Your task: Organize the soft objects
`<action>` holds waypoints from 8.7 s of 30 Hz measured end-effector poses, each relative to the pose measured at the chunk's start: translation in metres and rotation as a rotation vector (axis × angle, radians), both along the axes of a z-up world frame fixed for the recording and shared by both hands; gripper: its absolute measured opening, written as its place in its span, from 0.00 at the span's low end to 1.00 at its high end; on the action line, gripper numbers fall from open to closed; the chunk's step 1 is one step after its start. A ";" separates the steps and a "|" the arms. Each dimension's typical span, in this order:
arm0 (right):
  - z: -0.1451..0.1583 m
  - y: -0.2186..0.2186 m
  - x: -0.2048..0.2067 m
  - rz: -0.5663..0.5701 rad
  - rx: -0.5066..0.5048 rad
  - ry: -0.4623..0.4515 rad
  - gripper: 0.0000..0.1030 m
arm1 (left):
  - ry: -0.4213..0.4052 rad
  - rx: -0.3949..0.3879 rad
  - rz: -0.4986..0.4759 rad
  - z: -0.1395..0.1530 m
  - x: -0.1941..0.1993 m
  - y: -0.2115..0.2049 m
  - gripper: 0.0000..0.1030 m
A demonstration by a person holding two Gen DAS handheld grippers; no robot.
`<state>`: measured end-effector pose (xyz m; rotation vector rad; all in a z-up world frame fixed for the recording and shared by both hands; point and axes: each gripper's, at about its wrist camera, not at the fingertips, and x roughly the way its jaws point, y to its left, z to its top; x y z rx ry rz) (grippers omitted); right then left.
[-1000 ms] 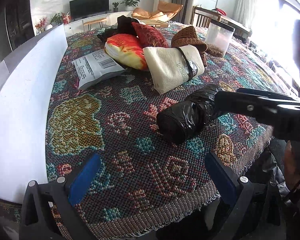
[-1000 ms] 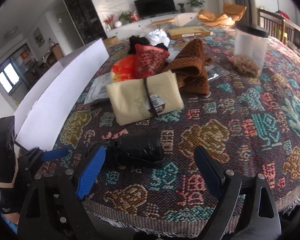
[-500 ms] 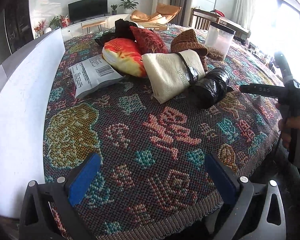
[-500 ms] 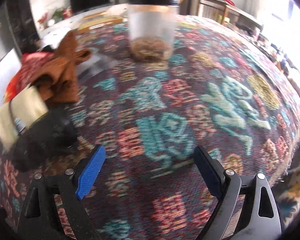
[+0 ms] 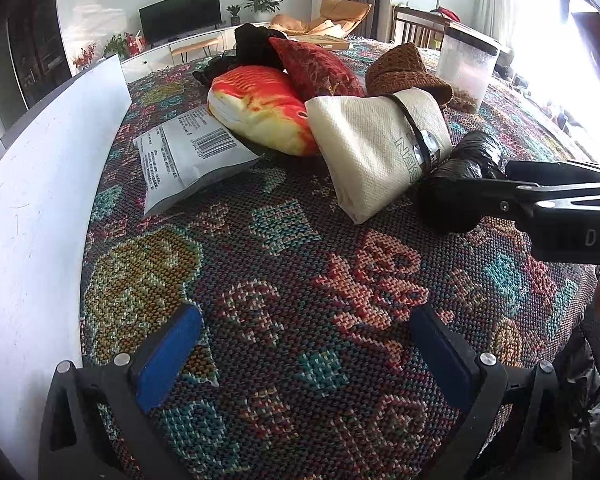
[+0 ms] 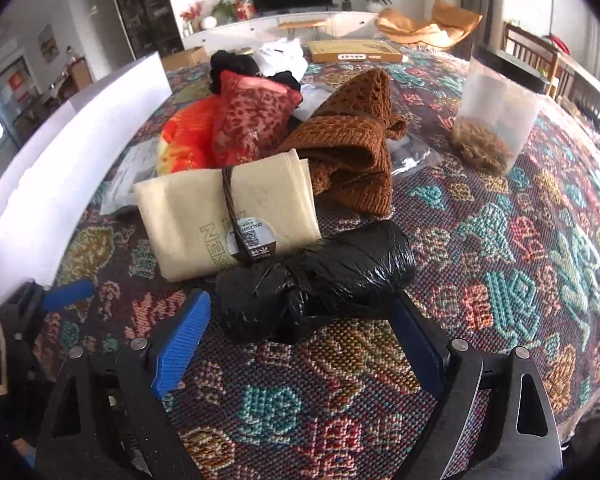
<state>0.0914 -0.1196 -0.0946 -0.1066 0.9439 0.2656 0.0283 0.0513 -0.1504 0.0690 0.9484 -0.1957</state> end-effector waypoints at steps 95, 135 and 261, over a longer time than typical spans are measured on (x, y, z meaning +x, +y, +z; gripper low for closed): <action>-0.017 -0.120 0.024 -0.454 -0.058 -0.060 0.94 | 0.139 -0.002 -0.364 0.035 0.072 -0.079 0.89; 0.162 0.008 0.051 0.066 0.195 0.002 0.38 | -0.186 -0.145 0.268 0.136 -0.004 0.177 0.52; -0.022 -0.070 0.029 -0.292 -0.061 -0.098 0.87 | -0.029 -0.004 0.027 -0.002 0.072 -0.033 1.00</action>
